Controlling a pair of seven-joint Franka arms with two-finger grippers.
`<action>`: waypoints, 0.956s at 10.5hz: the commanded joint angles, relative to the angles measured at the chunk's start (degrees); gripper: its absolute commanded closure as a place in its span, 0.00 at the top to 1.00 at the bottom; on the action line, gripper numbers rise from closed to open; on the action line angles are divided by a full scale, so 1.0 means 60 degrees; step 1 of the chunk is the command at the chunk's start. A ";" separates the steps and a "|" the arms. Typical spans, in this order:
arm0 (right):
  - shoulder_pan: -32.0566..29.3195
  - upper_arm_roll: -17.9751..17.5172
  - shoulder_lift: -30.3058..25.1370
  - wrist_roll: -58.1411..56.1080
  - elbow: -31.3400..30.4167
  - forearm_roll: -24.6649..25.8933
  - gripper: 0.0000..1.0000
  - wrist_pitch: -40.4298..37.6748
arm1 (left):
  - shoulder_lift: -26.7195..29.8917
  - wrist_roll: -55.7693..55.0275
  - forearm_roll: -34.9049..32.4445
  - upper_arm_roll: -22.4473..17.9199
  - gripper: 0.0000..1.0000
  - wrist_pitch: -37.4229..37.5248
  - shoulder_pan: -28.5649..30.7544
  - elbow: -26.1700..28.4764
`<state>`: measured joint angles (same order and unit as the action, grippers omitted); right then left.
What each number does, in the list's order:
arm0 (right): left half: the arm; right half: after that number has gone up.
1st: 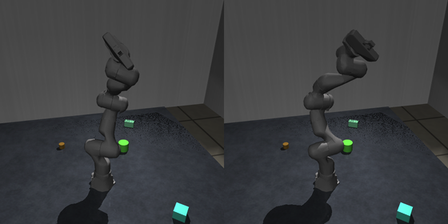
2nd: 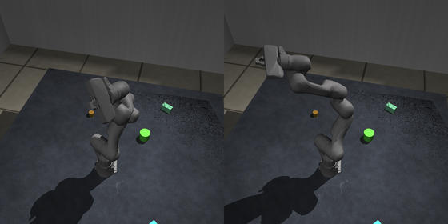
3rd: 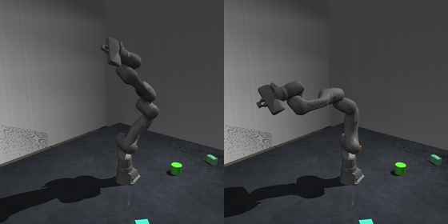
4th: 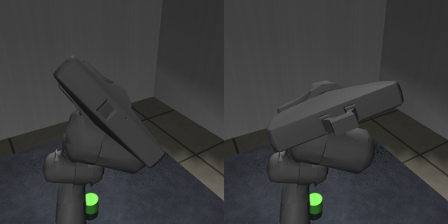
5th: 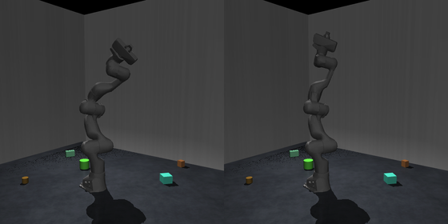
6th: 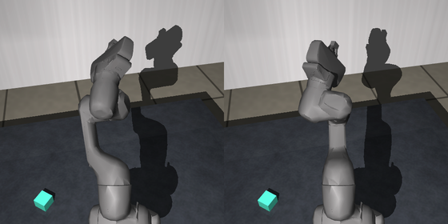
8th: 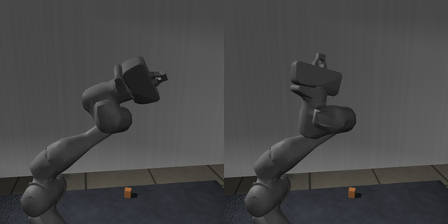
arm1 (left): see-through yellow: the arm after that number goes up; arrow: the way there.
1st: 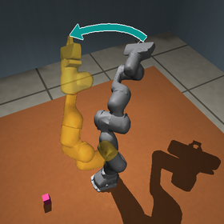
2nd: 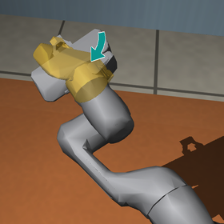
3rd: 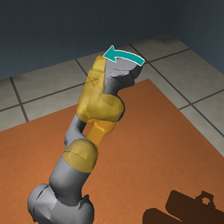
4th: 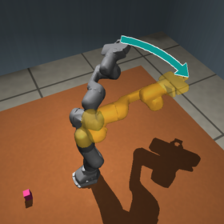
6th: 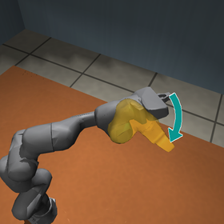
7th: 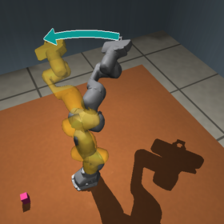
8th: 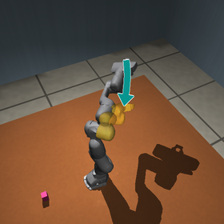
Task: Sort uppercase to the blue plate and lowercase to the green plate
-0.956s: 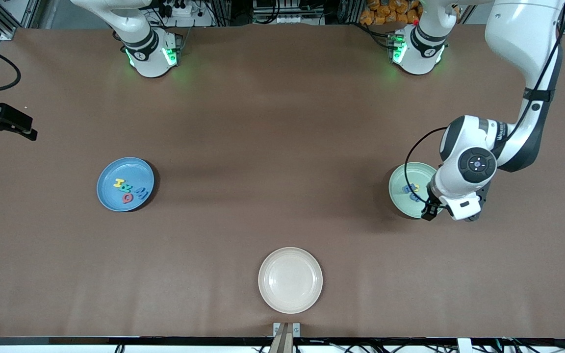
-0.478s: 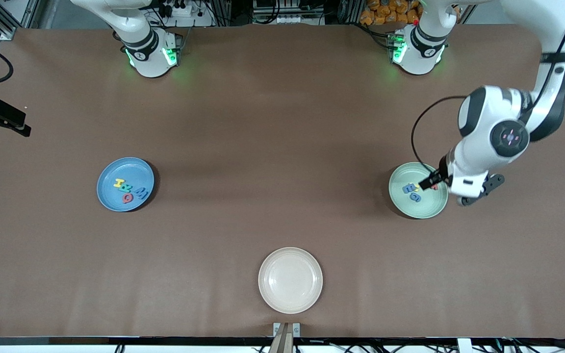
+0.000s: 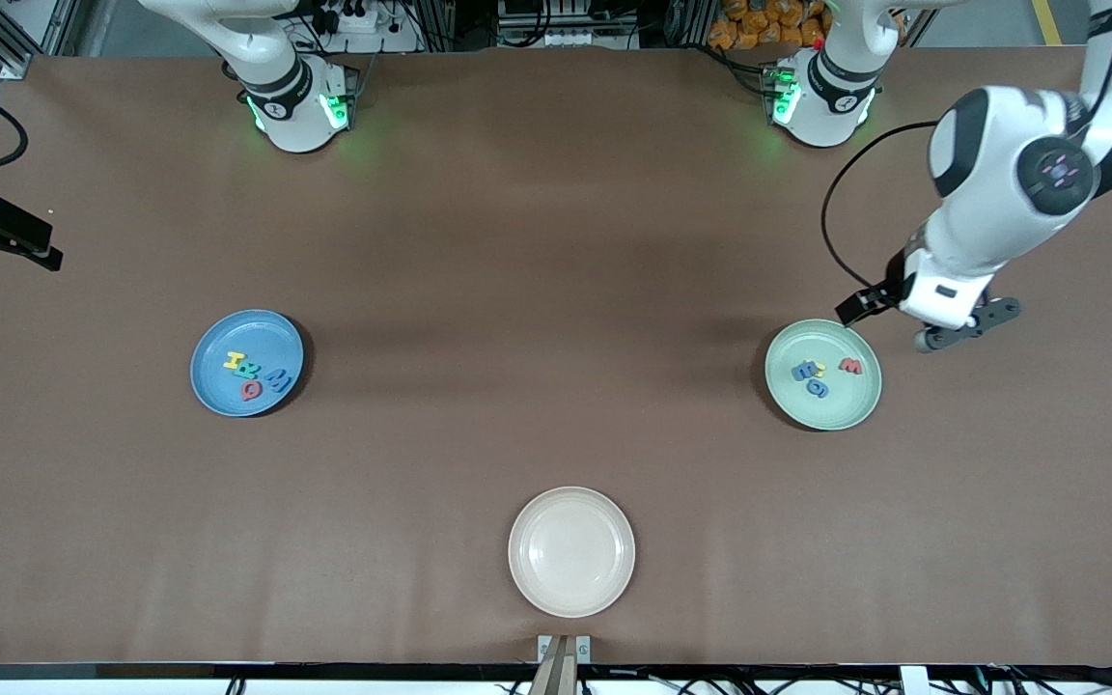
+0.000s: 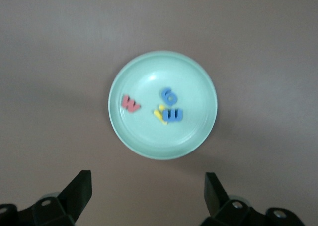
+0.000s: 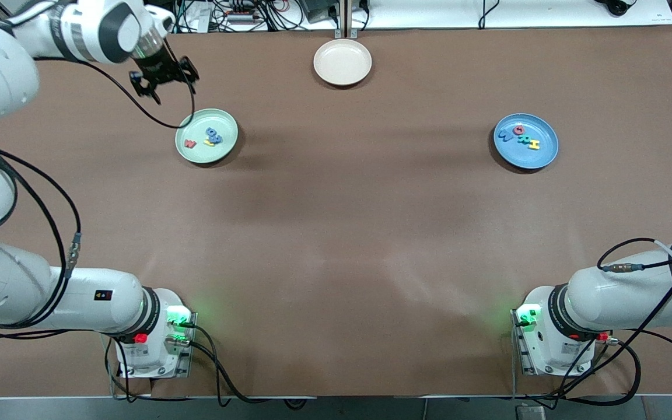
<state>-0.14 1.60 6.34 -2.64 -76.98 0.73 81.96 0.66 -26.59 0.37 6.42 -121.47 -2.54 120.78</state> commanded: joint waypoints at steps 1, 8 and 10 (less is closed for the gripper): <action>-0.0006 0.0012 0.0174 -0.0073 0.0232 -0.0034 1.00 -0.0139 | -0.0006 0.1452 0.0187 -0.0044 1.00 0.0350 0.0102 -0.1403; -0.0006 0.0012 0.0160 -0.0102 0.0233 -0.0034 1.00 -0.0153 | -0.0021 0.3333 -0.0252 -0.0029 1.00 0.4406 0.0102 -0.4658; -0.0021 0.0012 0.0160 -0.0102 0.0247 -0.0034 1.00 -0.0153 | -0.0021 0.3347 -0.0237 -0.0029 1.00 0.4877 0.0087 -0.5157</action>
<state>-0.13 1.59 6.72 -2.65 -76.97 0.73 81.95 1.12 -7.82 0.01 5.94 -95.11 -2.28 92.97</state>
